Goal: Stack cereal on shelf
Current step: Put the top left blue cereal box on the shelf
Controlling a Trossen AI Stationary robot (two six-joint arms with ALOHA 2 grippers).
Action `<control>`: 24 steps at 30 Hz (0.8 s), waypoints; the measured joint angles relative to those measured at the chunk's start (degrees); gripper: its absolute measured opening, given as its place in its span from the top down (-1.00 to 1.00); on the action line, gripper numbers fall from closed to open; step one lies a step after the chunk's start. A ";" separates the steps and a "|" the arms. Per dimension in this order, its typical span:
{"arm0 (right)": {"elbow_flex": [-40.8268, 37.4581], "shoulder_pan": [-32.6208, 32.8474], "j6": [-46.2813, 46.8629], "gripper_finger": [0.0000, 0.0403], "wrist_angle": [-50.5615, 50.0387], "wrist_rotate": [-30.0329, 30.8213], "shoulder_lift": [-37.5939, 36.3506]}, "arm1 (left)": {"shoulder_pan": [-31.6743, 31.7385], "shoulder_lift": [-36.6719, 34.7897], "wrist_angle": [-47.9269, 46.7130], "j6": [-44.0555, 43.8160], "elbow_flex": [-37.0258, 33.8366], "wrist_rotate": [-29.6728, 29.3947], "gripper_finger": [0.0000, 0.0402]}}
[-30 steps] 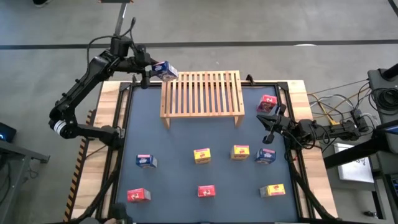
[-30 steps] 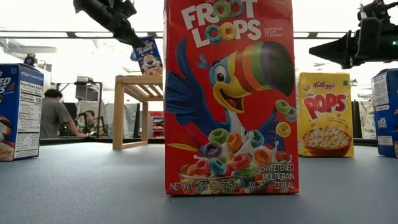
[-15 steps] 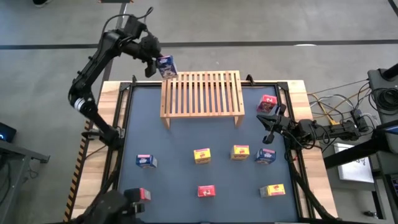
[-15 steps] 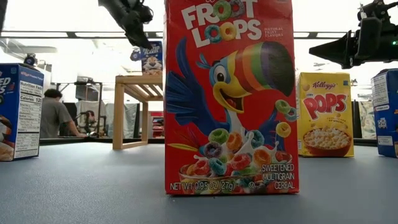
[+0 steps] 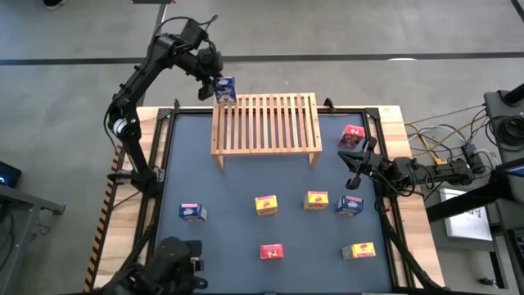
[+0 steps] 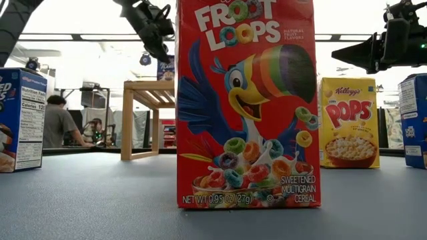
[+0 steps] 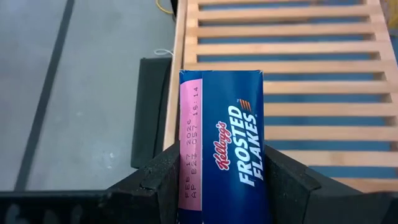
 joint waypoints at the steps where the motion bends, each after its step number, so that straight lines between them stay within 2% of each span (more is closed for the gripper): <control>1: 0.00 0.00 -0.08 0.96 0.00 -0.01 0.01 | 0.00 -0.02 0.13 0.17 -0.56 -0.14 0.19; 18: 0.00 0.00 -0.05 0.96 0.01 -0.01 0.02 | -0.35 0.01 1.51 -1.12 -1.97 -0.20 0.19; 24: 0.00 0.00 -0.05 0.96 0.00 0.00 0.02 | -0.86 0.01 1.21 -1.80 -1.97 -0.15 0.10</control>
